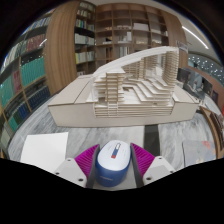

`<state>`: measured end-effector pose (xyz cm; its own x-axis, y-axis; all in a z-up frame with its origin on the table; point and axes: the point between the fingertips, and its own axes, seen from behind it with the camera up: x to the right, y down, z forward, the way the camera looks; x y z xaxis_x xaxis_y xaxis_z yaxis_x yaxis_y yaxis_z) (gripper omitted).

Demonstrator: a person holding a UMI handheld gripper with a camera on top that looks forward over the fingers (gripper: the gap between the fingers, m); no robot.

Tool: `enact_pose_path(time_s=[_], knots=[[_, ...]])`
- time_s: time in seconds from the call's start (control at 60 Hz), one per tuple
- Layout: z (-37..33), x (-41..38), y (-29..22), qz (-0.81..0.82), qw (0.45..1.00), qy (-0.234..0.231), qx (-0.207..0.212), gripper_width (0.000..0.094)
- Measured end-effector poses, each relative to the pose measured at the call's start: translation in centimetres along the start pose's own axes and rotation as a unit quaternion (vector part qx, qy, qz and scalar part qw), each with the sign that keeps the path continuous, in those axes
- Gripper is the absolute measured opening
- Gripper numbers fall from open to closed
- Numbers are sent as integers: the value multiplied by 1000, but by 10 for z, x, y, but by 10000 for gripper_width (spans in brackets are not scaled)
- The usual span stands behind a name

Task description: Arrange mouse

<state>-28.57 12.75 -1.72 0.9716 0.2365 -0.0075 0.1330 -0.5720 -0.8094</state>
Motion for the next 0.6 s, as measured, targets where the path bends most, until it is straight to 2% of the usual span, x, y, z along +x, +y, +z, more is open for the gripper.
enact_pose_path(time_s=[0.017,0.05,0.15,0.3,0.417,0.483,0.6], knots=[[1,-2,0,-3,1000,-3,-1,611],[1,-6,0,1,1000,-13,-7,486],[-8,-13,-2,-11,999,-32,-17,423],[-90,8,-80,-6,994,-41,101,418],[-147,95,-113,2,989,11,150,416],[-162,160,-101,12,989,53,140,414],[-151,248,-23,60,992,93,65,413]])
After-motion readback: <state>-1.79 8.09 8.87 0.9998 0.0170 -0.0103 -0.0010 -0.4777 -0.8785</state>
